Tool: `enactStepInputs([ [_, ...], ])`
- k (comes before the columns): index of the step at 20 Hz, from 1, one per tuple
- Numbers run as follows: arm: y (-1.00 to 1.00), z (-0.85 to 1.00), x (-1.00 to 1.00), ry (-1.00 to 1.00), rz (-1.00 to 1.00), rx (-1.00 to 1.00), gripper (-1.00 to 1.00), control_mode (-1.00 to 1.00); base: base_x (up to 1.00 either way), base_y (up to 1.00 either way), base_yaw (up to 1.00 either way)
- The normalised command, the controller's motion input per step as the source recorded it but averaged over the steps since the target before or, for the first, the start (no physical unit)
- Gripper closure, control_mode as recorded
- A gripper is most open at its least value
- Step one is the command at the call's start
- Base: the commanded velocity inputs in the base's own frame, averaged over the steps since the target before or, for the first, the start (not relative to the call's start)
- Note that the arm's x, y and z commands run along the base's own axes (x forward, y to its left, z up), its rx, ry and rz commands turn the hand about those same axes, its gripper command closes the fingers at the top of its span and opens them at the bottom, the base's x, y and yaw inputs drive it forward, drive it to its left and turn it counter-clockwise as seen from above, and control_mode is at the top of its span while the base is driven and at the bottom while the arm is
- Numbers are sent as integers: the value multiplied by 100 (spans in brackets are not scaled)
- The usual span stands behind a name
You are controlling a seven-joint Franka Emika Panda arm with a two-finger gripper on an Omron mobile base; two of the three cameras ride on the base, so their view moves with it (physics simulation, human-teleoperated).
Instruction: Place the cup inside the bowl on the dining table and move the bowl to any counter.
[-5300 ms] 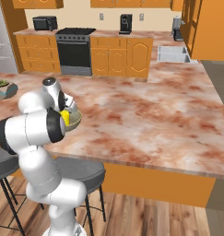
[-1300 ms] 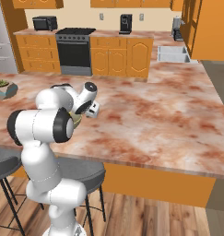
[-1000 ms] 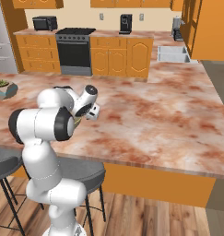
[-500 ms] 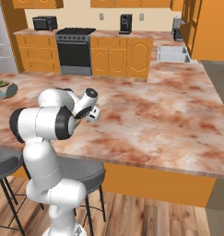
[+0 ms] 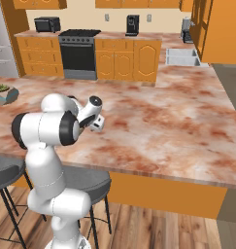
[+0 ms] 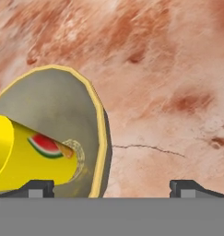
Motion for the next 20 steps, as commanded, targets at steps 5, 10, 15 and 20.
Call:
enactStepInputs([
  [5,9,-7,1,0,0,0,-100,-100,0,0,0],
  [10,9,-7,4,0,0,0,-100,-100,0,0,0],
  [15,5,-16,11,0,0,0,-100,-100,0,0,0],
  [20,5,-17,15,0,0,0,-100,-100,0,0,0],
])
